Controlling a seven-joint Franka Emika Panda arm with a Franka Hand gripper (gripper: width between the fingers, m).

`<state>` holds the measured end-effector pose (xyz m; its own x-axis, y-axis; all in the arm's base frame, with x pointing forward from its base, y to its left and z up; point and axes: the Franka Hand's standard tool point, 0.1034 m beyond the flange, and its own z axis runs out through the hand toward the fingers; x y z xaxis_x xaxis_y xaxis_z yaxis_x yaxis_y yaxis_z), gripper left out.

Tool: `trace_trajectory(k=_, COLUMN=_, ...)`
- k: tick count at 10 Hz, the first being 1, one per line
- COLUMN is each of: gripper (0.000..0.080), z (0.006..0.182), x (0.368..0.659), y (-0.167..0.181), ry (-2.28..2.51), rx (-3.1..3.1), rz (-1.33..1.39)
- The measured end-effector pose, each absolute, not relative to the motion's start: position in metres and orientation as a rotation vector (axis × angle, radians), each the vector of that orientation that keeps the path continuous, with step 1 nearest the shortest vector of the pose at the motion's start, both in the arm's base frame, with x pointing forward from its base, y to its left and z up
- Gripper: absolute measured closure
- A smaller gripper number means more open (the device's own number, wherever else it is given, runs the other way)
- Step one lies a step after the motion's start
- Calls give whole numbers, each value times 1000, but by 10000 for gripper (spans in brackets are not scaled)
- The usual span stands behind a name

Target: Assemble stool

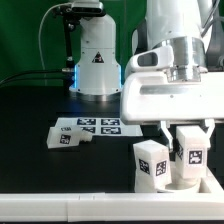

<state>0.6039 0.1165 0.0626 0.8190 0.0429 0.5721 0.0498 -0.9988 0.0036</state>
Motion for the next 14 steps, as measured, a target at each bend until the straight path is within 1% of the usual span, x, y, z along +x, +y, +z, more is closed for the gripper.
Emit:
trace_trajectory(k=2, gripper=465, z=61, x=603, y=116, ry=-77, rx=-2998, rz=-895)
trace_trajectory(k=3, gripper=384, z=60, x=603, y=116, ry=-78, rx=-3001, rz=-888)
trace_trajectory(k=4, gripper=210, z=60, x=603, y=116, ry=-79, rx=-3001, rz=-887)
trace_trajectory(k=5, gripper=210, z=59, x=602, y=116, ry=-81, rx=-3002, rz=-887)
trace_trajectory(k=6, gripper=160, z=57, x=601, y=116, ry=-80, rx=-3010, rz=-860)
trace_trajectory(k=7, gripper=160, z=62, x=604, y=118, ry=-49, rx=-3029, rz=-749)
trace_trajectory(k=8, gripper=152, z=76, x=609, y=123, ry=-17, rx=-3016, rz=-737)
trace_trajectory(k=9, gripper=152, z=79, x=610, y=128, ry=-5, rx=-3020, rz=-685)
trace_trajectory(k=11, gripper=150, z=81, x=615, y=126, ry=8, rx=-3059, rz=-440)
trace_trajectory(k=12, gripper=151, z=79, x=618, y=123, ry=16, rx=-3077, rz=-317)
trace_trajectory(k=13, gripper=151, z=77, x=622, y=121, ry=22, rx=-3087, rz=-254)
trace_trajectory(k=14, gripper=151, z=74, x=619, y=115, ry=57, rx=-3097, rz=-98)
